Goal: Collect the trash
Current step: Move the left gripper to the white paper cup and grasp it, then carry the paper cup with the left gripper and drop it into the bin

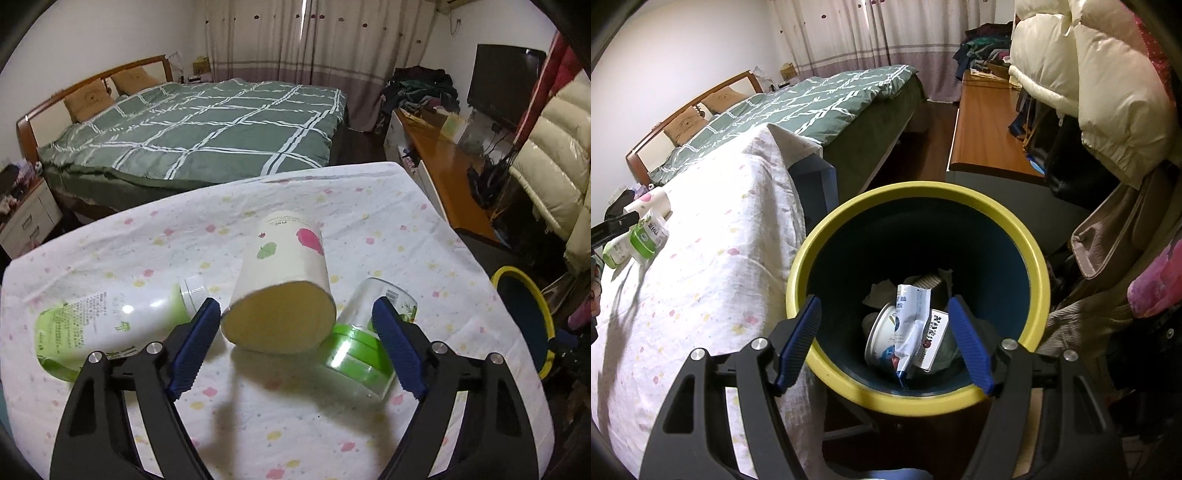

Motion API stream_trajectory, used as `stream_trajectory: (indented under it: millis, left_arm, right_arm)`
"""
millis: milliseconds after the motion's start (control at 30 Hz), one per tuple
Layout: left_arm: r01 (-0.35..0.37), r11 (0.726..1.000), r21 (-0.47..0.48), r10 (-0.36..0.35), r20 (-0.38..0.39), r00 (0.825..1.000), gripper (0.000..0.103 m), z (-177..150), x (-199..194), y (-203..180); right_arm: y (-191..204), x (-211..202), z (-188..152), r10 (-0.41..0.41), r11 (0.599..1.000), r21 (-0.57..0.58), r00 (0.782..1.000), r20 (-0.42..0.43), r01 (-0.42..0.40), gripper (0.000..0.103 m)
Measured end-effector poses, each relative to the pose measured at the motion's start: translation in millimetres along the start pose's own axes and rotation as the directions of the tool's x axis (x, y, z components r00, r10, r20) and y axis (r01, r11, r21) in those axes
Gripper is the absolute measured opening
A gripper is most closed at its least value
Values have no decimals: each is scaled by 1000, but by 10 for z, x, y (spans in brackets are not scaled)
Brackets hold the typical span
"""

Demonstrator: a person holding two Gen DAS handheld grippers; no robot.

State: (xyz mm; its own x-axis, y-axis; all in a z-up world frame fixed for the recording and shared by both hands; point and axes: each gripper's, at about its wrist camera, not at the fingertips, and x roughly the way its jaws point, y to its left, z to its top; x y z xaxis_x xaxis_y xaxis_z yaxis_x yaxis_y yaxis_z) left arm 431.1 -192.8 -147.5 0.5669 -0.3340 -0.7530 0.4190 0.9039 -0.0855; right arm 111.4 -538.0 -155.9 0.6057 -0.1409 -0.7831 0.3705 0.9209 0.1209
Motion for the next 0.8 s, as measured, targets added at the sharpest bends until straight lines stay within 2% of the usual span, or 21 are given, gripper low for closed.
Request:
stream_trajectory:
  millis: [633,800]
  left_arm:
    - [48,999,15,-48,-19,999,69,4,116,115]
    - [31,998,48,-31,0,1000,63,-17,77,40]
  right_arm:
    - [57,82,-40,16,1000,-8,999,-39,-16,68]
    - [87,105,-46,27,1000,-6,999,-46,-27,68]
